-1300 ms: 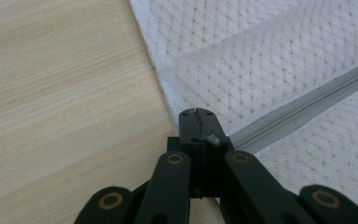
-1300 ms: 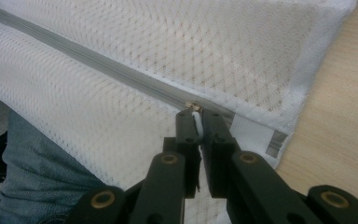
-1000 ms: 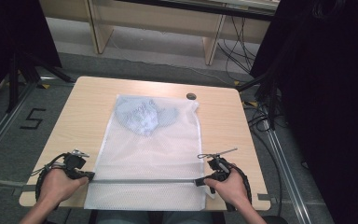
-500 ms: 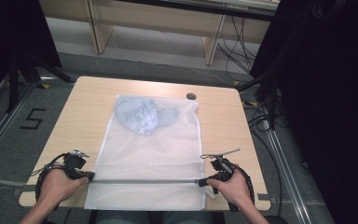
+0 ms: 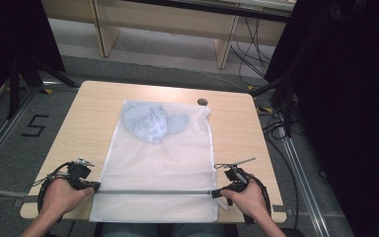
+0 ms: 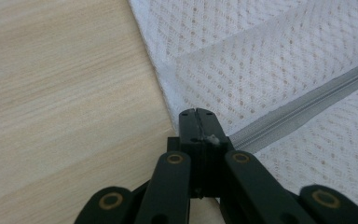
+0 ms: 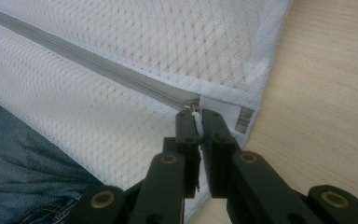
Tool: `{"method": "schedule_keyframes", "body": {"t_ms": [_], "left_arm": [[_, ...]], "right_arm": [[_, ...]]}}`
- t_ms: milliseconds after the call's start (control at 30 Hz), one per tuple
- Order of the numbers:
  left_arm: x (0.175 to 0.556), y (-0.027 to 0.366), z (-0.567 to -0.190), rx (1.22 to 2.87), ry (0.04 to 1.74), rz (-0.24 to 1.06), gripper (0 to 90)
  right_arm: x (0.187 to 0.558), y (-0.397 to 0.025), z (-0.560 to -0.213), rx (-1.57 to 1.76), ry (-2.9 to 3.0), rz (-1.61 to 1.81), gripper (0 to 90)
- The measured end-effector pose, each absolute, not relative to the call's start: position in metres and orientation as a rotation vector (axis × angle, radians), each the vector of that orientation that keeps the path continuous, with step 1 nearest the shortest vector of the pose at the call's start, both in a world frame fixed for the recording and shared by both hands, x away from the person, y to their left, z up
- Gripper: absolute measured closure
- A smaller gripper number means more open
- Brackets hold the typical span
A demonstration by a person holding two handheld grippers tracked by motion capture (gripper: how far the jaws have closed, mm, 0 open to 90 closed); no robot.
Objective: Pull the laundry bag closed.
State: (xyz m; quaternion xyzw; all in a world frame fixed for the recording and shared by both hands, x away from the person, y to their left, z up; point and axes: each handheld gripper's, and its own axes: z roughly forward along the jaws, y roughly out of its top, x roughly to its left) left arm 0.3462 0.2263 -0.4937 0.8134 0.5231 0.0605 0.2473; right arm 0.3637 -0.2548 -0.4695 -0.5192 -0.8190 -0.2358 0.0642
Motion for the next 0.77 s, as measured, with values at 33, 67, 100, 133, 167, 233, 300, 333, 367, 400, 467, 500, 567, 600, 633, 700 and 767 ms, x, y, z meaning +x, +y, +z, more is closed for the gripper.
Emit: {"method": "schedule_keyframes", "body": {"t_ms": [33,67,100,133,167,233,300,333,367,400,467,500,567,600,633,700,767], "left_arm": [[0.346,0.226,-0.494,2.217,1.425,0.165,89.9],[0.346,0.226,-0.494,2.207,1.431,0.166,89.9],[0.346,0.226,-0.495,2.191,1.439,0.172,89.9],[0.346,0.227,-0.494,2.208,1.428,0.165,89.9],[0.346,0.227,-0.494,2.205,1.427,0.164,89.9],[0.345,0.225,-0.496,2.174,1.445,0.184,89.8],[0.346,0.227,-0.495,2.189,1.423,0.159,89.1],[0.347,0.228,-0.497,2.168,1.418,0.149,88.2],[0.346,0.228,-0.496,2.161,1.432,0.153,85.6],[0.346,0.229,-0.495,2.161,1.426,0.159,82.5],[0.346,0.228,-0.494,2.132,1.432,0.194,78.0],[0.346,0.23,-0.492,2.13,1.422,0.194,76.7],[0.345,0.231,-0.491,2.114,1.42,0.221,73.4],[0.345,0.231,-0.491,2.111,1.416,0.228,72.2],[0.345,0.231,-0.491,2.105,1.417,0.231,71.3],[0.345,0.229,-0.491,2.049,1.436,0.257,70.3],[0.345,0.228,-0.492,2.029,1.424,0.273,69.5]], "right_arm": [[0.364,-0.255,-0.47,-1.556,-2.48,-0.715,86.6],[0.363,-0.255,-0.471,-1.556,-2.479,-0.717,86.5],[0.363,-0.255,-0.471,-1.555,-2.475,-0.714,86.2],[0.363,-0.255,-0.471,-1.555,-2.479,-0.733,85.1],[0.364,-0.258,-0.472,-1.54,-2.501,-0.725,83.2],[0.363,-0.256,-0.469,-1.627,-2.403,-0.79,78.8],[0.363,-0.262,-0.467,-1.587,-2.436,-0.85,71.4],[0.361,-0.26,-0.463,-1.661,-2.371,-0.86,71.1],[0.362,-0.263,-0.463,-1.648,-2.381,-0.887,70.7],[0.364,-0.267,-0.464,-1.627,-2.4,-0.921,69.8],[0.365,-0.271,-0.462,-1.668,-2.419,-0.931,66.8],[0.366,-0.275,-0.463,-1.678,-2.425,-0.934,65.8],[0.368,-0.28,-0.464,-1.737,-2.435,-0.926,65.7],[0.368,-0.283,-0.464,-1.741,-2.43,-0.929,65.7],[0.369,-0.286,-0.466,-1.736,-2.435,-0.944,65.4],[0.369,-0.288,-0.465,-1.789,-2.421,-0.934,64.8],[0.368,-0.286,-0.464,-1.829,-2.369,-0.949,64.3]]}}
